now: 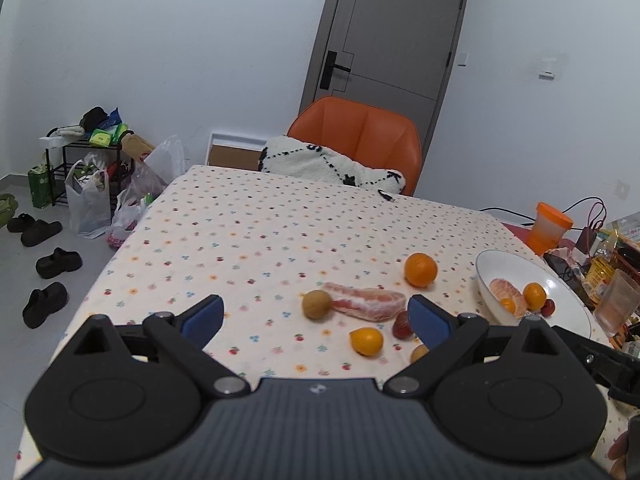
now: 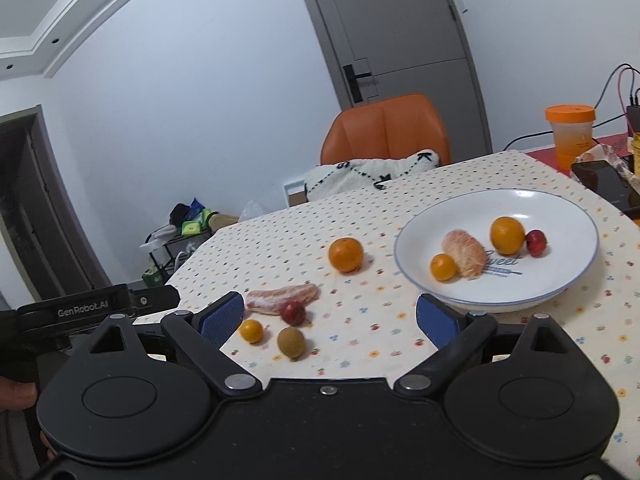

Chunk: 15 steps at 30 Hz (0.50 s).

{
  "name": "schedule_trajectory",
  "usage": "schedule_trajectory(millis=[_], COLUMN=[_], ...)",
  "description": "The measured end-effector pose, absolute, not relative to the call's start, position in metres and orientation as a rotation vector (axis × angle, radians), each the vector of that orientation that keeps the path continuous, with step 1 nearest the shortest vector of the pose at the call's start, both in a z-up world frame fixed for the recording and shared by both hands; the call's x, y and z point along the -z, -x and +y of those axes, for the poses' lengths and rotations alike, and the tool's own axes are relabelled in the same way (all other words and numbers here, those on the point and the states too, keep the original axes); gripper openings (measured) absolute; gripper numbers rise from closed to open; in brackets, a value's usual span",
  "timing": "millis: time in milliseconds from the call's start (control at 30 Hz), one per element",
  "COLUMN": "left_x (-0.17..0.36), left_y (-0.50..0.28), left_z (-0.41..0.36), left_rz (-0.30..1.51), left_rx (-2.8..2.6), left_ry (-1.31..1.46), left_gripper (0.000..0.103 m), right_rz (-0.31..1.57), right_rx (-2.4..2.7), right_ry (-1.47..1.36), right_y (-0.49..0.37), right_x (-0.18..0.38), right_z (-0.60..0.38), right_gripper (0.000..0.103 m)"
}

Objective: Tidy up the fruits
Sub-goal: 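Release both fruits on the plate and move both grippers back to the fruits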

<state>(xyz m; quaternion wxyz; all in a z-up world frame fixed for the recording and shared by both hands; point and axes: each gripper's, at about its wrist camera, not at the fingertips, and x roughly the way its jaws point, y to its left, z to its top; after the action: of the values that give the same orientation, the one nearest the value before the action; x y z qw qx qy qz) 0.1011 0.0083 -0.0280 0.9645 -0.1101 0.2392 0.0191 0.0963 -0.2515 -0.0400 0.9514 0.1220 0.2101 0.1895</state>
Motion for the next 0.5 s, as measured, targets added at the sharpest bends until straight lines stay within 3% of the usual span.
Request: schedule_trajectory(millis=[367, 500], left_x=[0.034, 0.040], left_y=[-0.098, -0.102], left_z=[0.022, 0.025], left_rz=[0.497, 0.504], left_rx=[-0.030, -0.019], left_ry=[0.226, 0.227], left_gripper=[0.097, 0.097], right_rz=[0.459, 0.497], right_rx=[-0.445, -0.468], right_ry=[-0.219, -0.205], right_y=[-0.098, -0.109], right_x=[0.043, 0.051], right_z=[-0.229, -0.216], right_gripper=[0.092, 0.081])
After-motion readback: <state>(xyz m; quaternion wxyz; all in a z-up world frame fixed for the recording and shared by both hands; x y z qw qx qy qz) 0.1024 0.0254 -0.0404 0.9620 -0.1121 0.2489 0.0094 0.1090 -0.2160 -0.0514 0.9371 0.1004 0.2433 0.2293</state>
